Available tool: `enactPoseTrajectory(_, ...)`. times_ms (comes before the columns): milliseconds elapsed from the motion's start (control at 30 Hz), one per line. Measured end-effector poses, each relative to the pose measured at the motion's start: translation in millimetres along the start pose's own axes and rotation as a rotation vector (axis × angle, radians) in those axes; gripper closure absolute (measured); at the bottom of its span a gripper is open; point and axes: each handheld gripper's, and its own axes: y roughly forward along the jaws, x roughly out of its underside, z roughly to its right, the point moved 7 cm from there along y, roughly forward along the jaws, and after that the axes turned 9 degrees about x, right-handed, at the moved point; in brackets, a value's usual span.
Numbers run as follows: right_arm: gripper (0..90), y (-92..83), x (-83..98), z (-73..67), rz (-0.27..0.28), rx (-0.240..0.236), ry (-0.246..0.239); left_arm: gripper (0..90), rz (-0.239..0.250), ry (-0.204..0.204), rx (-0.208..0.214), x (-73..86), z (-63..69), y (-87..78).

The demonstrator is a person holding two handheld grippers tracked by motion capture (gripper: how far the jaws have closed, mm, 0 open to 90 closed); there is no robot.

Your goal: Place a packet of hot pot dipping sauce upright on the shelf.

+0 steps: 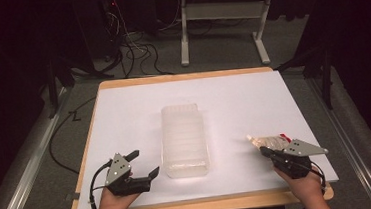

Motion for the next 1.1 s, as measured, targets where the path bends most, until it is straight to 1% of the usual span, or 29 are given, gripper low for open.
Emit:
enactPoseTrajectory(33, 90.0, 0.0, 0.0, 0.0, 0.0, 0.0, 0.0, 12.9, 0.0, 0.0, 0.0, 0.0, 0.0, 0.0)
enactPoseTrajectory(67, 90.0, -5.6, -8.7, 1.1, 0.039, 0.005, 0.008, 12.9, 0.0, -0.003, 0.001, 0.4, -0.2, 0.1)
enactPoseTrajectory(100, 90.0, -5.6, -8.7, 1.1, 0.039, 0.005, 0.008, 12.9, 0.0, -0.003, 0.001, 0.4, -0.2, 0.1)
enactPoseTrajectory(133, 90.0, -8.5, -13.3, 1.8, 0.057, 0.007, 0.007, 12.9, -0.002, -0.004, 0.001, 0.8, -0.4, 0.2)
enactPoseTrajectory(200, 90.0, -15.9, -27.2, 3.9, 0.108, 0.007, 0.023, 12.9, -0.005, -0.005, -0.002, 1.7, -0.7, 0.8)
enactPoseTrajectory(233, 90.0, -15.9, -27.2, 3.9, 0.108, 0.007, 0.023, 12.9, -0.005, -0.005, -0.002, 1.7, -0.7, 0.8)
enactPoseTrajectory(267, 90.0, -19.5, -35.5, 7.1, 0.135, 0.014, 0.036, 12.9, -0.004, -0.005, -0.001, 1.7, -1.0, 0.9)
enactPoseTrajectory(300, 90.0, -19.5, -35.5, 7.1, 0.135, 0.014, 0.036, 12.9, -0.004, -0.005, -0.001, 1.7, -1.0, 0.9)
enactPoseTrajectory(333, 90.0, -22.3, -43.1, 11.9, 0.165, 0.017, 0.061, 12.9, -0.004, -0.004, -0.001, 1.7, -1.4, 0.8)
enactPoseTrajectory(367, 90.0, -22.3, -43.1, 11.9, 0.165, 0.017, 0.061, 12.9, -0.005, -0.004, -0.001, 1.8, -1.7, 0.5)
enactPoseTrajectory(400, 90.0, -24.5, -49.6, 17.8, 0.196, 0.023, 0.087, 12.9, -0.003, -0.006, -0.003, 1.7, -2.0, 0.0)
enactPoseTrajectory(433, 90.0, -24.5, -49.6, 17.8, 0.196, 0.023, 0.087, 12.9, -0.001, -0.004, -0.003, 1.6, -2.3, -0.5)
enactPoseTrajectory(500, 90.0, -26.1, -55.3, 23.0, 0.218, 0.028, 0.114, 12.9, 0.006, -0.007, -0.005, 1.3, -2.6, -1.3)
enactPoseTrajectory(533, 90.0, -26.8, -60.8, 26.6, 0.238, 0.037, 0.129, 12.9, 0.007, -0.009, -0.005, 1.3, -3.1, -2.0)
enactPoseTrajectory(567, 90.0, -26.8, -60.8, 26.6, 0.238, 0.037, 0.129, 12.9, 0.007, -0.009, -0.005, 1.3, -3.1, -2.0)
enactPoseTrajectory(633, 90.0, -27.0, -64.9, 28.7, 0.255, 0.045, 0.139, 12.9, 0.009, -0.009, -0.008, 1.3, -3.4, -2.3)
enactPoseTrajectory(667, 90.0, -27.1, -67.8, 30.1, 0.279, 0.055, 0.13, 12.9, 0.01, -0.009, -0.007, 1.2, -3.2, -2.3)
enactPoseTrajectory(733, 90.0, -27.2, -67.8, 30.1, 0.286, 0.057, 0.131, 12.9, 0.005, -0.005, -0.005, 1.3, -2.2, -2.3)
enactPoseTrajectory(800, 90.0, -25.4, -64.3, 30.0, 0.288, 0.071, 0.135, 12.9, 0.005, -0.002, -0.001, 1.5, -1.1, -1.8)
enactPoseTrajectory(867, 90.0, -20.7, -56.9, 29.7, 0.265, 0.081, 0.123, 12.9, 0.002, 0.002, 0.001, 1.6, 0.0, -0.8)
enactPoseTrajectory(900, 90.0, -21.7, -55.1, 30.7, 0.279, 0.079, 0.131, 12.9, 0.001, 0.003, 0.002, 1.6, 0.4, -0.5)
enactPoseTrajectory(967, 90.0, -24.0, -54.0, 32.3, 0.276, 0.076, 0.147, 13.0, 0.002, 0.004, 0.003, 1.4, 0.8, 0.3)
enactPoseTrajectory(1100, 90.0, -27.3, -49.8, 31.3, 0.285, 0.065, 0.15, 13.0, 0.0, 0.007, 0.002, 1.1, 0.7, 0.8)
